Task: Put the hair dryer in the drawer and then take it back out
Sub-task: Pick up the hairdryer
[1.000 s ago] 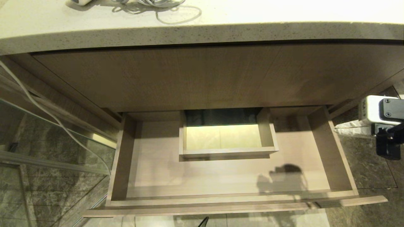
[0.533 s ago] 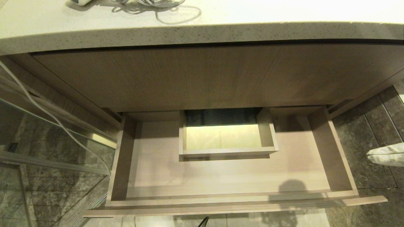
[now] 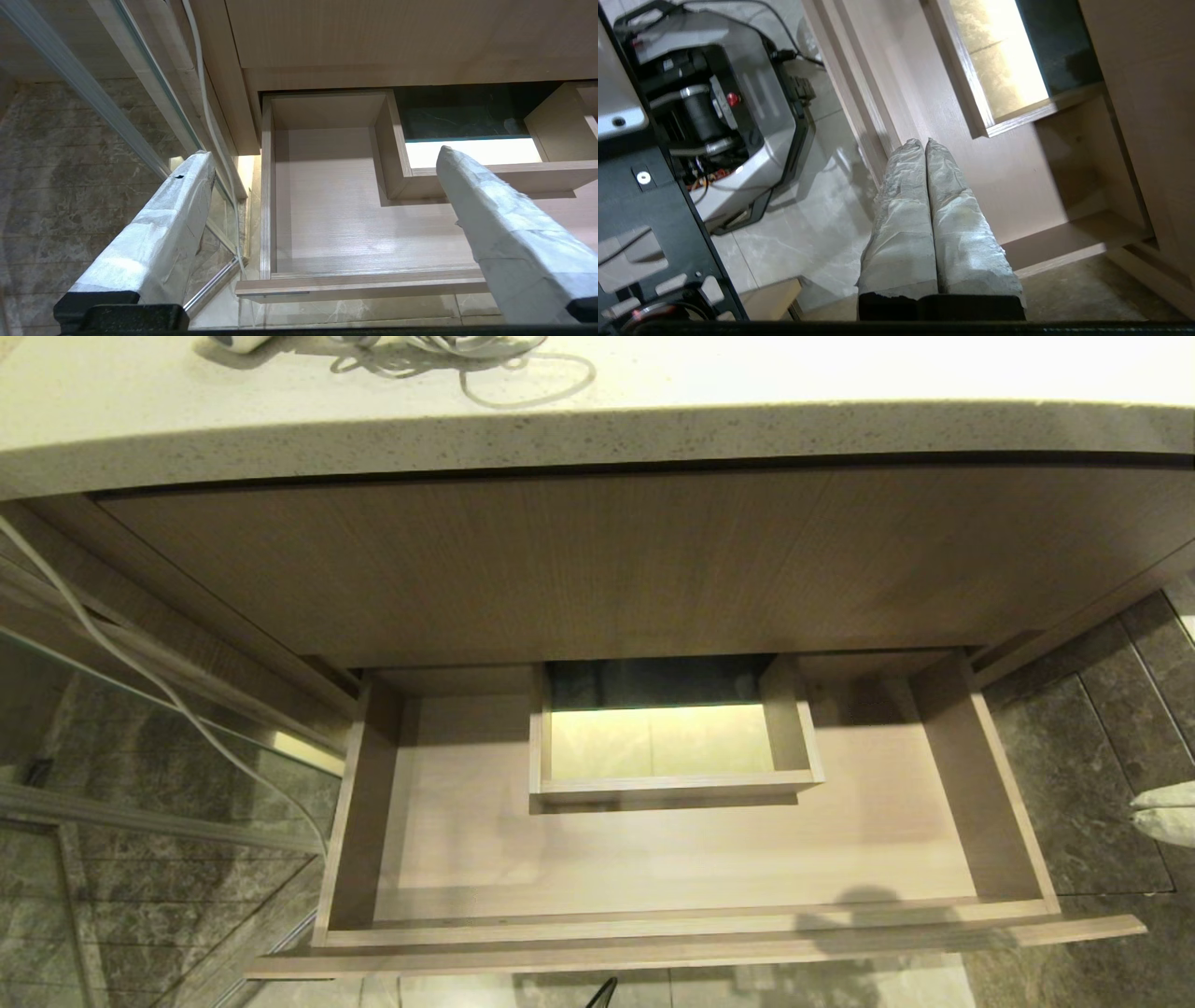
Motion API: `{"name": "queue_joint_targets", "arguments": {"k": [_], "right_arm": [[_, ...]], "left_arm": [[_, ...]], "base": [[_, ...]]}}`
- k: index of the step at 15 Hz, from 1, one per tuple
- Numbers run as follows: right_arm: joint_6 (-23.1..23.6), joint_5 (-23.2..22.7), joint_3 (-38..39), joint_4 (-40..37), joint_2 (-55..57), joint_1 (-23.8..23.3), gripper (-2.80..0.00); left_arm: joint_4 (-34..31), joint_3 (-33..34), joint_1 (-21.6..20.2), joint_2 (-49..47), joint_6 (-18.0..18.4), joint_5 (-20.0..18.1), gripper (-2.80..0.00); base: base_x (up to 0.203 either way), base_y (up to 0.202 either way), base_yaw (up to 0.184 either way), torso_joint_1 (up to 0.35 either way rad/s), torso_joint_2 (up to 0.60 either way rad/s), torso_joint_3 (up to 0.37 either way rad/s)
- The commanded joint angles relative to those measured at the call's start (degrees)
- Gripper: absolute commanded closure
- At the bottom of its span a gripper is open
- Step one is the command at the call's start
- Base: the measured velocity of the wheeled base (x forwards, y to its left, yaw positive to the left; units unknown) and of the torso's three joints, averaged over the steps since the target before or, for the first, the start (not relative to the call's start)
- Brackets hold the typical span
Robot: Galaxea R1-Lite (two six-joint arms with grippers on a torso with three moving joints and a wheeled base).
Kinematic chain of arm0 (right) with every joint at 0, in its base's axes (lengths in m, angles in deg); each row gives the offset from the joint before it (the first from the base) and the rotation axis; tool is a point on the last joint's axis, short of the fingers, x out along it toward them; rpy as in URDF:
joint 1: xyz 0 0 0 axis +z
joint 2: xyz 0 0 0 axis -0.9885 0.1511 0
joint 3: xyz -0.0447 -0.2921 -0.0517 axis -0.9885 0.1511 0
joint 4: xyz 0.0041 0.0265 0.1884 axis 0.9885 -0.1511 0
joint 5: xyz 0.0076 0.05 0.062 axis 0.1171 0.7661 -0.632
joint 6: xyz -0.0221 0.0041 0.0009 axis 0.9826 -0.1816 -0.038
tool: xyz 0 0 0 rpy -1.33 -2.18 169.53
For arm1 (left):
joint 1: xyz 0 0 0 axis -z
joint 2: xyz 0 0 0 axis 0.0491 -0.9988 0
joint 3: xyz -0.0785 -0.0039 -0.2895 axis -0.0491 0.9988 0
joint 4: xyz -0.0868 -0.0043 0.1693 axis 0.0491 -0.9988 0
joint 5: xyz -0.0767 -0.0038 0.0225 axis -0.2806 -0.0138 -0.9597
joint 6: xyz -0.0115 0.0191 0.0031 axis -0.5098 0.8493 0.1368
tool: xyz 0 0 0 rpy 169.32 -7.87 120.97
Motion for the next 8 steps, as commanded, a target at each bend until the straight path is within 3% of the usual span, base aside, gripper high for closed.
{"name": "queue_joint_targets", "arguments": {"k": [1, 4, 8], "right_arm": [[-2.9, 0.8, -0.5, 0.2, -1.1, 0.1, 0.0], [-11.6, 7.1, 0.0, 5.8, -1.3, 0.1, 0.0], [-31.5, 18.2, 4.1, 11.8, -2.2, -0.9, 0.0]], "left_arm": [[0.1, 2.3, 0.0, 0.0, 0.0, 0.0, -2.8], [0.1, 2.3, 0.0, 0.0, 0.0, 0.0, -2.8], [0.1, 2.3, 0.0, 0.0, 0.0, 0.0, -2.8]], "base": [[0.0, 0.0, 0.0, 0.0, 0.0, 0.0], [0.0, 0.0, 0.0, 0.0, 0.0, 0.0], [0.0, 0.0, 0.0, 0.0, 0.0, 0.0]]}}
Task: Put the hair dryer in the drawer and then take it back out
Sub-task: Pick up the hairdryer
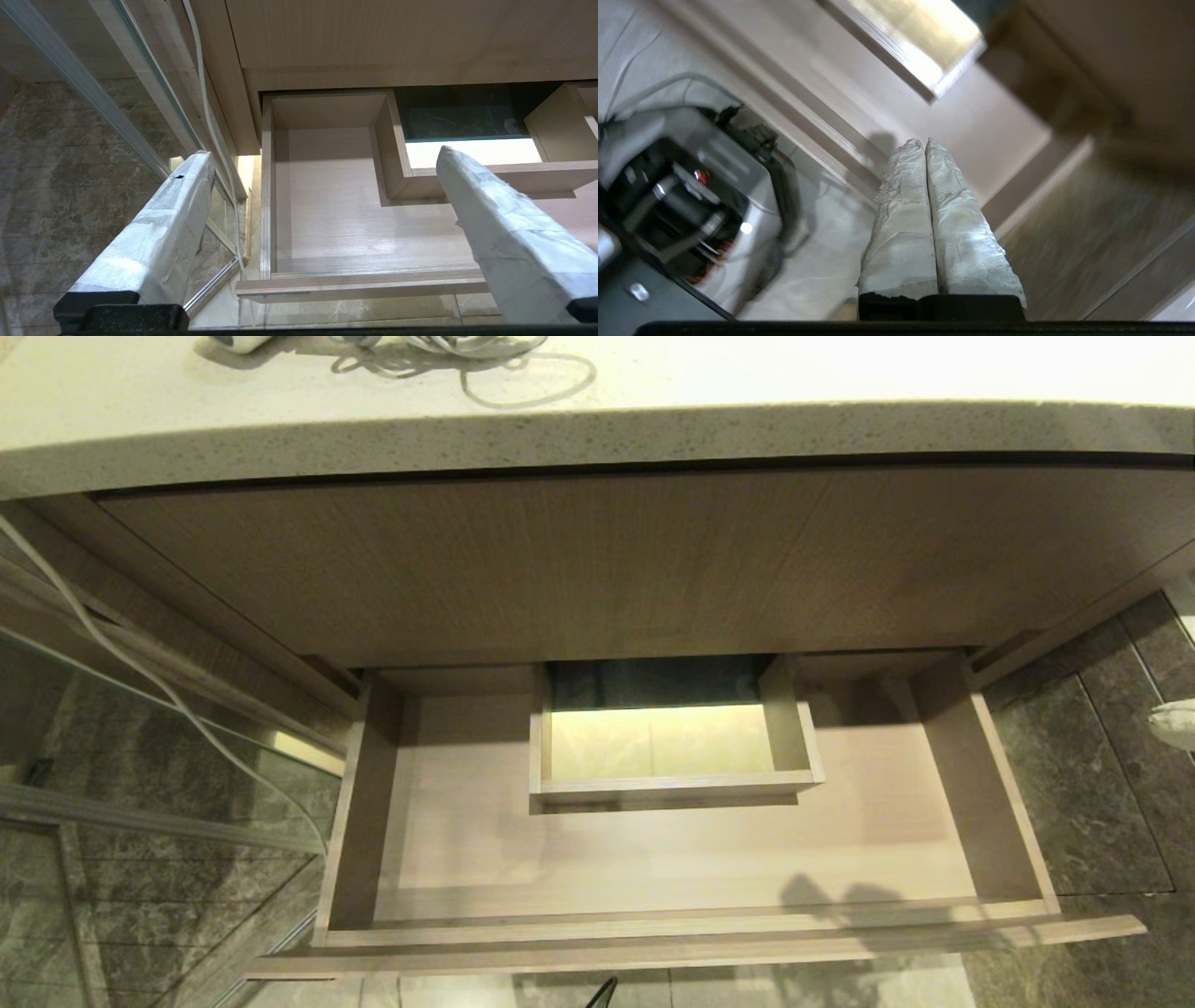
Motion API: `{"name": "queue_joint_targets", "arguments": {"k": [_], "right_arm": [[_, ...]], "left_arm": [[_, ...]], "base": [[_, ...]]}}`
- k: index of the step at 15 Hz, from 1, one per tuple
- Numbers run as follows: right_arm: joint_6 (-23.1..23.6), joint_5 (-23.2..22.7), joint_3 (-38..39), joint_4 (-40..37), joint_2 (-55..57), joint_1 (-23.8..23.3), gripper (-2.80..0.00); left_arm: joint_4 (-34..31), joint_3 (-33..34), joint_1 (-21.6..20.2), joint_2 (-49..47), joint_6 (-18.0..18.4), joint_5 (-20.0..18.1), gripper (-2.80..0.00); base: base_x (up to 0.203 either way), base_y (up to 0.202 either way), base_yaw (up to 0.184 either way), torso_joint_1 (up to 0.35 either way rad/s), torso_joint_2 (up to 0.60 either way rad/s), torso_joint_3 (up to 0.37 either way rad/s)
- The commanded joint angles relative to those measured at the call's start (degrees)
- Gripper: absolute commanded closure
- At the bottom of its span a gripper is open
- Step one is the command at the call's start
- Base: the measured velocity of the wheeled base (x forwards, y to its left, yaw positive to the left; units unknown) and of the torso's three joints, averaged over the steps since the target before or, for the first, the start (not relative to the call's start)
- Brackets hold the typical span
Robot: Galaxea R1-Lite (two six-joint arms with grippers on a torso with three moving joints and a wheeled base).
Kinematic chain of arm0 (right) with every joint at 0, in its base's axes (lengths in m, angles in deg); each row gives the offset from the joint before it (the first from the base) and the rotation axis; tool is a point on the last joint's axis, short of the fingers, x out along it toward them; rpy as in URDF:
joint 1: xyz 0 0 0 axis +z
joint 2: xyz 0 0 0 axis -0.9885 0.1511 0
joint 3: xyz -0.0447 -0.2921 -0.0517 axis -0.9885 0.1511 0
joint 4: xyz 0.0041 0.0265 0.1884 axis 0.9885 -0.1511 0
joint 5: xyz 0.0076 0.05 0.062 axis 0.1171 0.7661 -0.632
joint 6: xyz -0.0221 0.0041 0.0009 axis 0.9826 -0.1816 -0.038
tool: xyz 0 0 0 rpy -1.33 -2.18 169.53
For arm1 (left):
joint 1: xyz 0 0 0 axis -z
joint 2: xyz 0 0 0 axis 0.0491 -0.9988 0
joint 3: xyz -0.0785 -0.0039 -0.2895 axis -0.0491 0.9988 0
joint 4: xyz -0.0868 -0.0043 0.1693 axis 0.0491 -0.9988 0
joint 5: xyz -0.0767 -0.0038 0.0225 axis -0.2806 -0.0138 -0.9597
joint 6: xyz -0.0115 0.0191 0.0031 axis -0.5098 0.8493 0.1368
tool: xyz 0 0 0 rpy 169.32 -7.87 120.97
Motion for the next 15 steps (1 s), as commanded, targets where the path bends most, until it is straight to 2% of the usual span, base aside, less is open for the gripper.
{"name": "queue_joint_targets", "arguments": {"k": [1, 3, 6, 9, 12, 15], "right_arm": [[-10.5, 6.9, 5.2, 2.1, -1.8, -1.8, 0.0], [-17.1, 11.0, 11.4, 5.1, -5.3, -5.8, 0.0], [-24.5, 12.0, 21.9, 8.9, -12.9, -8.9, 0.0], [-29.7, 11.9, 31.3, 10.0, -22.3, -9.7, 0.0], [-32.1, 11.8, 40.7, 10.5, -34.2, -9.8, 0.0], [-32.3, 10.5, 51.3, 16.1, -45.9, -10.9, 0.0]], "left_arm": [[0.1, 2.3, 0.0, 0.0, 0.0, 0.0, -2.8], [0.1, 2.3, 0.0, 0.0, 0.0, 0.0, -2.8], [0.1, 2.3, 0.0, 0.0, 0.0, 0.0, -2.8], [0.1, 2.3, 0.0, 0.0, 0.0, 0.0, -2.8], [0.1, 2.3, 0.0, 0.0, 0.0, 0.0, -2.8], [0.1, 2.3, 0.0, 0.0, 0.0, 0.0, -2.8]], "base": [[0.0, 0.0, 0.0, 0.0, 0.0, 0.0], [0.0, 0.0, 0.0, 0.0, 0.0, 0.0], [0.0, 0.0, 0.0, 0.0, 0.0, 0.0], [0.0, 0.0, 0.0, 0.0, 0.0, 0.0], [0.0, 0.0, 0.0, 0.0, 0.0, 0.0], [0.0, 0.0, 0.0, 0.0, 0.0, 0.0]]}}
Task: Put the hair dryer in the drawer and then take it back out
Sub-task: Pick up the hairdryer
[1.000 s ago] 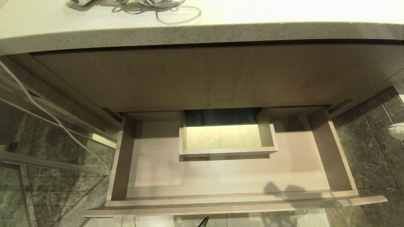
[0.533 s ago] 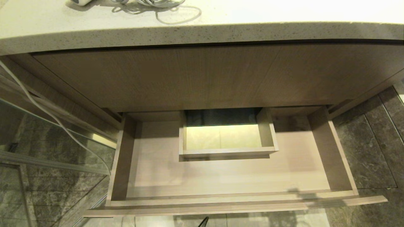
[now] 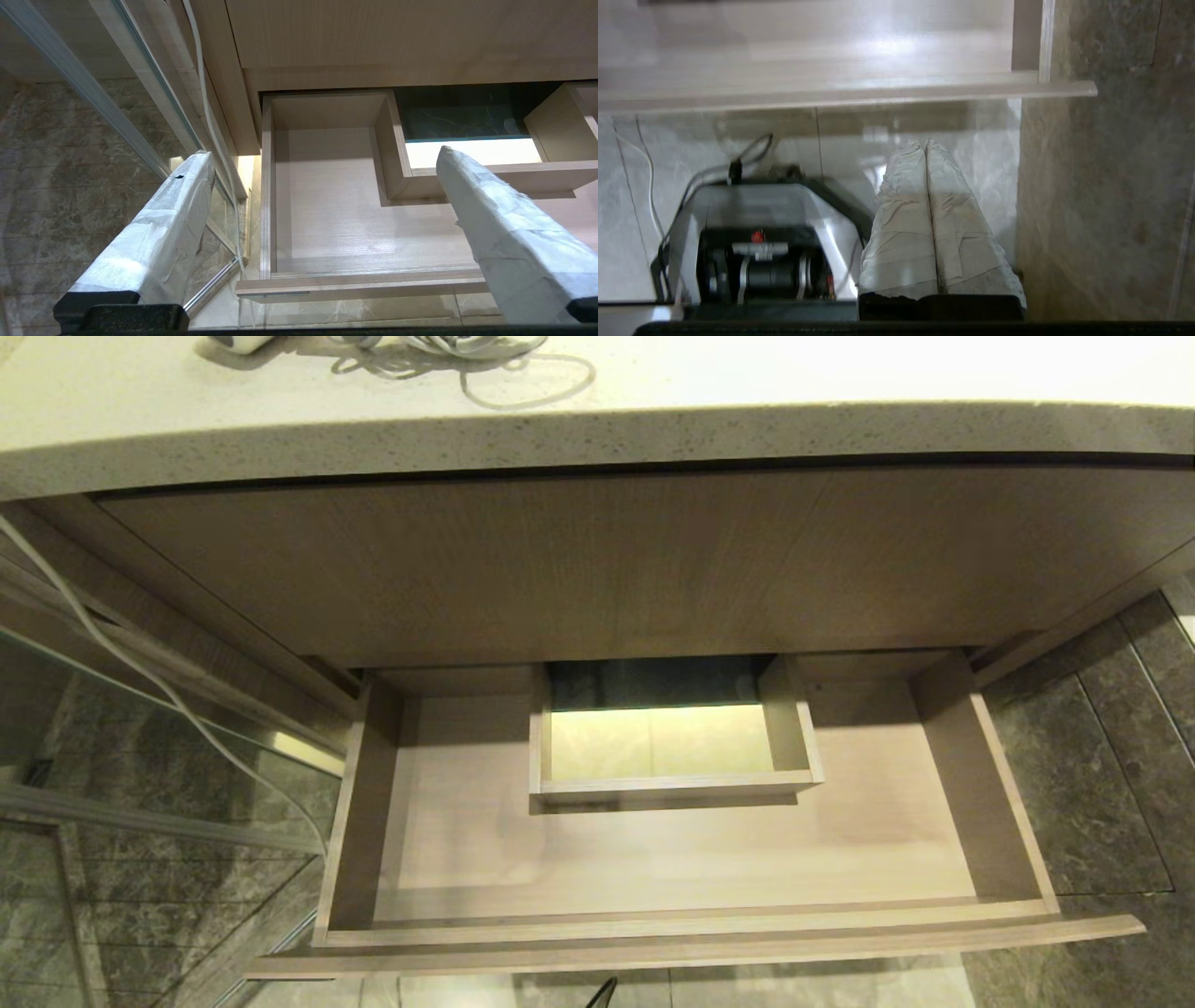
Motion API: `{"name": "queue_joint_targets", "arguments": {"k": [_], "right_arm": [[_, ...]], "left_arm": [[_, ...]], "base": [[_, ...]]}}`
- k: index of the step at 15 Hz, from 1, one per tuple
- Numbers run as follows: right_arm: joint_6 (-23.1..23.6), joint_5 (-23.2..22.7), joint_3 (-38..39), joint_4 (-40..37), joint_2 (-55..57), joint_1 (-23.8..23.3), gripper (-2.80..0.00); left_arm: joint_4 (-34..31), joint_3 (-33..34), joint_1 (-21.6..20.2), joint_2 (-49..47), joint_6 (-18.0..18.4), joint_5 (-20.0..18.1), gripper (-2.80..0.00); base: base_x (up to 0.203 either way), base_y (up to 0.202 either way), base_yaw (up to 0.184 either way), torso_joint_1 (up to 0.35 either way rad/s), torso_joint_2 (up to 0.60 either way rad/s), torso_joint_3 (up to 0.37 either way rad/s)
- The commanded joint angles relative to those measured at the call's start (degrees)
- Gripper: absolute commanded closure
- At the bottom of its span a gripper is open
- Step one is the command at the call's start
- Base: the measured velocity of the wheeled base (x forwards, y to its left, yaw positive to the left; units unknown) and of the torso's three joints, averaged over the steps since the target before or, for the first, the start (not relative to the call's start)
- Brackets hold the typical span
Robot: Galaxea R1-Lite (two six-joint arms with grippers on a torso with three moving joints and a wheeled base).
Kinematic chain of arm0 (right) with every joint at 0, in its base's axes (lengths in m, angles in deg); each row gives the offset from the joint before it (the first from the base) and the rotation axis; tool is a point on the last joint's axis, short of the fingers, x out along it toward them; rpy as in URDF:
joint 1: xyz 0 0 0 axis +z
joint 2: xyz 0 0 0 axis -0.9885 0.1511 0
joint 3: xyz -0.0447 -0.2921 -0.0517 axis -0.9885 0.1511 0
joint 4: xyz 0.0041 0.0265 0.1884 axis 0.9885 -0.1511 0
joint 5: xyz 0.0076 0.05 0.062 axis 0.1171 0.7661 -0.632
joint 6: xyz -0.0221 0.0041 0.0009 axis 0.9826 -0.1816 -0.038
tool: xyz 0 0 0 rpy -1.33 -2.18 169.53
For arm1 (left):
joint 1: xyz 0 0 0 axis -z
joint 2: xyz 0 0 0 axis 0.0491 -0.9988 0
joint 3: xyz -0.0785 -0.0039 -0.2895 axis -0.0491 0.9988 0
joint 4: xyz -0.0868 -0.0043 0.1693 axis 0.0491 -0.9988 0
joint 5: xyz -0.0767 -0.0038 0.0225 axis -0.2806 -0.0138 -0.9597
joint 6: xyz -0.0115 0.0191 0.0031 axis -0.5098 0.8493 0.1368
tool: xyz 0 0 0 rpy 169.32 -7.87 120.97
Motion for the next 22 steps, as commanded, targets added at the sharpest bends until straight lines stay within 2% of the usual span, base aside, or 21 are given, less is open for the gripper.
{"name": "queue_joint_targets", "arguments": {"k": [1, 4, 9, 12, 15, 22], "right_arm": [[0.6, -1.3, 8.5, 5.1, -12.2, -0.7, 0.0], [3.0, -2.0, 15.9, 14.7, -17.6, -1.2, 0.0], [5.4, -4.3, 21.4, 20.9, -23.8, -1.2, 0.0], [6.3, -3.3, 24.4, 26.9, -23.7, -1.2, 0.0], [3.2, -3.0, 24.2, 23.7, -23.7, -1.1, 0.0], [2.1, -2.8, 24.2, 23.9, -23.6, -1.2, 0.0]], "left_arm": [[0.1, 2.3, 0.0, 0.0, 0.0, 0.0, -2.8], [0.1, 2.3, 0.0, 0.0, 0.0, 0.0, -2.8], [0.1, 2.3, 0.0, 0.0, 0.0, 0.0, -2.8], [0.1, 2.3, 0.0, 0.0, 0.0, 0.0, -2.8], [0.1, 2.3, 0.0, 0.0, 0.0, 0.0, -2.8], [0.1, 2.3, 0.0, 0.0, 0.0, 0.0, -2.8]], "base": [[0.0, 0.0, 0.0, 0.0, 0.0, 0.0], [0.0, 0.0, 0.0, 0.0, 0.0, 0.0], [0.0, 0.0, 0.0, 0.0, 0.0, 0.0], [0.0, 0.0, 0.0, 0.0, 0.0, 0.0], [0.0, 0.0, 0.0, 0.0, 0.0, 0.0], [0.0, 0.0, 0.0, 0.0, 0.0, 0.0]]}}
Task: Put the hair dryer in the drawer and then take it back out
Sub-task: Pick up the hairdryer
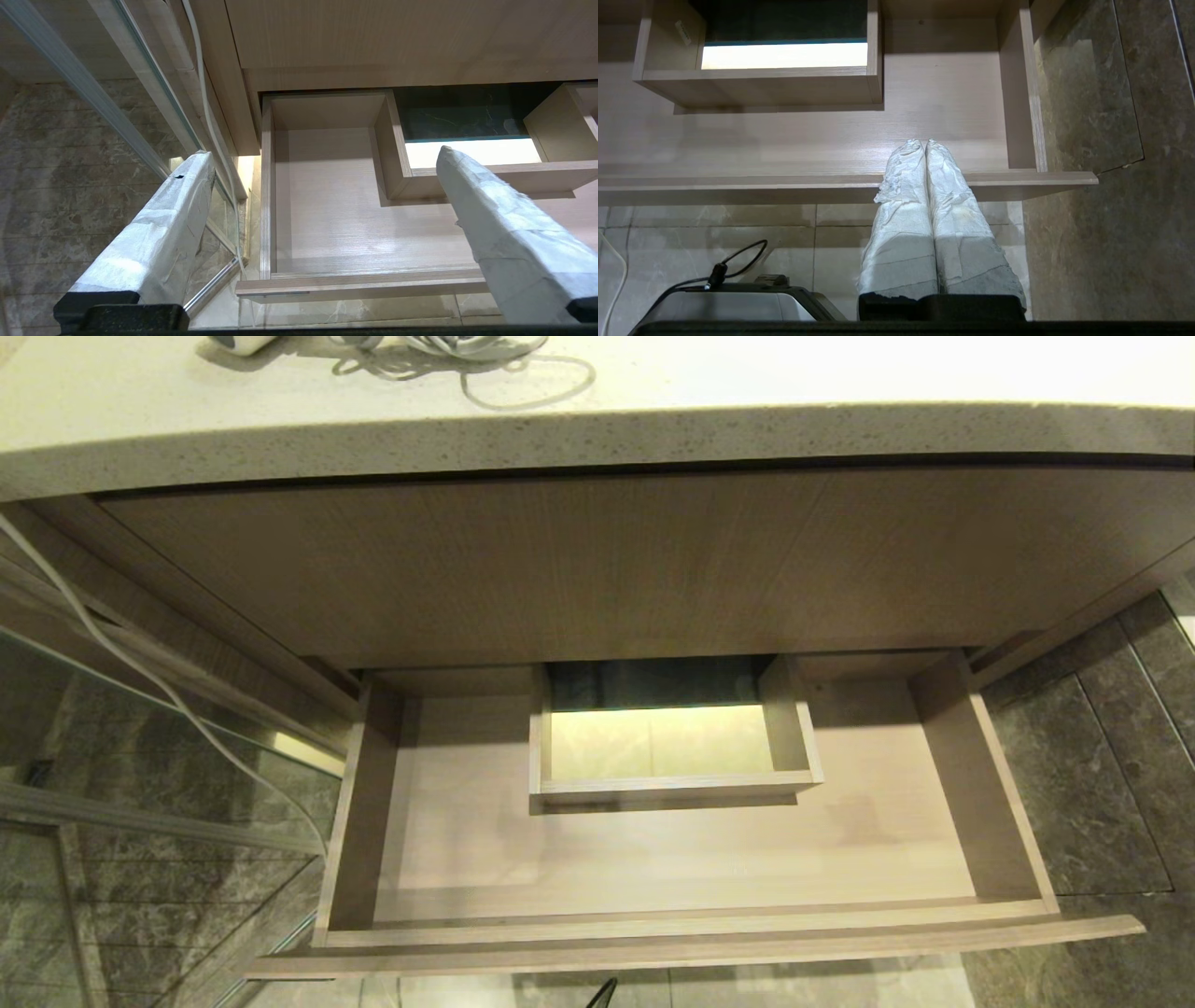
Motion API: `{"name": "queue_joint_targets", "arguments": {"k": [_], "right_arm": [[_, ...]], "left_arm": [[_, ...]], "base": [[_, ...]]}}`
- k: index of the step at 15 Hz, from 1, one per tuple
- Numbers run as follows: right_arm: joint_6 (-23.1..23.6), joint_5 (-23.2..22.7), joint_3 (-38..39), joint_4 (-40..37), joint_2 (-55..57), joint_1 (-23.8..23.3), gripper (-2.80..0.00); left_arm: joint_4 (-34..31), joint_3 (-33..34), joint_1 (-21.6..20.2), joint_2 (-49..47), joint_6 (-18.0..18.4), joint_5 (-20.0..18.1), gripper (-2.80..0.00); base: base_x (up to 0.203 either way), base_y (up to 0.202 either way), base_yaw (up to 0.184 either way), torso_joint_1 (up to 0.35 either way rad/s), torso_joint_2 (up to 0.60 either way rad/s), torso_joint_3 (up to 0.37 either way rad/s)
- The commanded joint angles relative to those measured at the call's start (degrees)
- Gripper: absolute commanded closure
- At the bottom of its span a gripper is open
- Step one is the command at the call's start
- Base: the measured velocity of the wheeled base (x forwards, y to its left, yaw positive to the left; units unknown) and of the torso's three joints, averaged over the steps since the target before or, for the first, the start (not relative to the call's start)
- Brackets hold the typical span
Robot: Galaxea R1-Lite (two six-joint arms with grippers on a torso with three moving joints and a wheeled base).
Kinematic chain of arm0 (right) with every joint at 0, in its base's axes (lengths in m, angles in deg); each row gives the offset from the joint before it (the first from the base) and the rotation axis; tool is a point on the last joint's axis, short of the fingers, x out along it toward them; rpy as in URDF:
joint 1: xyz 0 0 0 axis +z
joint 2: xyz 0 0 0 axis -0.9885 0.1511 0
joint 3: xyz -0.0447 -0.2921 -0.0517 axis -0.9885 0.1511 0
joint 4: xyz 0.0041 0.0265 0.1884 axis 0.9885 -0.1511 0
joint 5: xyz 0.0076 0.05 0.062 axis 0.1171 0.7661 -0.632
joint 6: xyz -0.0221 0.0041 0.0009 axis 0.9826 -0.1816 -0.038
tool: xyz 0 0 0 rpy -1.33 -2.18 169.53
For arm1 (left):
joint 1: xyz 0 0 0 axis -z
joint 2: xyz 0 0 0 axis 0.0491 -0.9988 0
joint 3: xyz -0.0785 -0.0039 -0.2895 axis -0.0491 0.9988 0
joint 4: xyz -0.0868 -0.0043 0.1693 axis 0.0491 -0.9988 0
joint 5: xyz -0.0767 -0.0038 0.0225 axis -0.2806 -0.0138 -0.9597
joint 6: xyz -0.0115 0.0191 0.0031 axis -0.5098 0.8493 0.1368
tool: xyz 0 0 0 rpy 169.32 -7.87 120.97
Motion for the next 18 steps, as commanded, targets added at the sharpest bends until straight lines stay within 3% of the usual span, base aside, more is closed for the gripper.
{"name": "queue_joint_targets", "arguments": {"k": [1, 18], "right_arm": [[0.0, 0.0, 0.1, 0.0, 0.1, 0.0, 0.0], [0.6, -0.2, 0.1, -0.1, 0.1, 0.0, 0.0]], "left_arm": [[0.1, 2.3, 0.0, 0.0, 0.0, 0.0, -2.8], [0.1, 2.3, 0.0, 0.0, 0.7, 0.0, -2.8]], "base": [[0.0, 0.0, 0.0, 0.0, 0.0, 0.0], [0.001, 0.003, -0.001, 0.0, 0.0, 0.0]]}}
